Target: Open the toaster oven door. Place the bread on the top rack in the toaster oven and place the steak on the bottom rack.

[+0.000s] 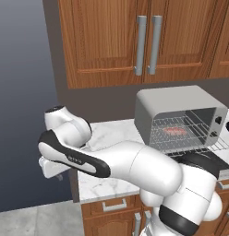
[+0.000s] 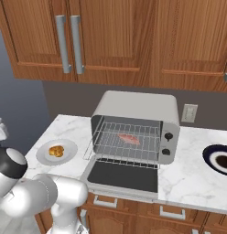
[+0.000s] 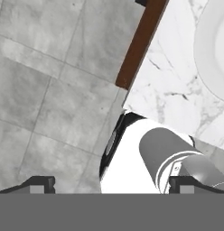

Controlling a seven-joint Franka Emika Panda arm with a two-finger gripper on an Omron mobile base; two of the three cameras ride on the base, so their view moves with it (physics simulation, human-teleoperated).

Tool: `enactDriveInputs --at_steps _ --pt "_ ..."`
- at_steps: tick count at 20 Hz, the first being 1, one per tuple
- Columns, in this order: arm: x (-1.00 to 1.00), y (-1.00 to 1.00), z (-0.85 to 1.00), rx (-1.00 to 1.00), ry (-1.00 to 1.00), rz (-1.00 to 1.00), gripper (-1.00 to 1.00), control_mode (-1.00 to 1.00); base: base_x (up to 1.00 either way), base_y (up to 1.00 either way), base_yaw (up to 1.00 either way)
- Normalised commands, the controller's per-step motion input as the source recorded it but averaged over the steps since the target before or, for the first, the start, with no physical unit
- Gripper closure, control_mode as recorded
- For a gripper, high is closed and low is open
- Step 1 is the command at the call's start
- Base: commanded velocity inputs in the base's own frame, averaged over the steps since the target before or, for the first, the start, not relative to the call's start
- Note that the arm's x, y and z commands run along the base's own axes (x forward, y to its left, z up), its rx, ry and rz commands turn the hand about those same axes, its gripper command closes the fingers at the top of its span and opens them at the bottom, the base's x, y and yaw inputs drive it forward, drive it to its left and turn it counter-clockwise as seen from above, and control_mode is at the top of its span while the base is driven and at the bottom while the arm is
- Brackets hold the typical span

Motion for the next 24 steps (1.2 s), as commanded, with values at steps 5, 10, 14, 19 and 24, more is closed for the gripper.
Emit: enactDriveInputs --at_steps 5,10,14,19,24 --pt "0.15 -0.50 -0.10 0.00 0.00 0.07 -1.00 -1.00 0.00 0.00 0.00" --pt "0.17 -0.57 -0.03 0.08 0.03 -0.08 -1.00 -1.00 0.00 0.00 0.00" --pt "0.28 -0.48 -0.03 0.07 0.04 -0.26 -1.00 -1.00 0.00 0.00 0.00" --pt "0.28 -0.42 -0.08 0.06 0.00 -0.28 -1.00 -1.00 0.00 0.00 0.00" --pt "0.37 -0.10 -0.16 0.00 0.00 -0.35 -1.00 -1.00 0.00 0.00 0.00"
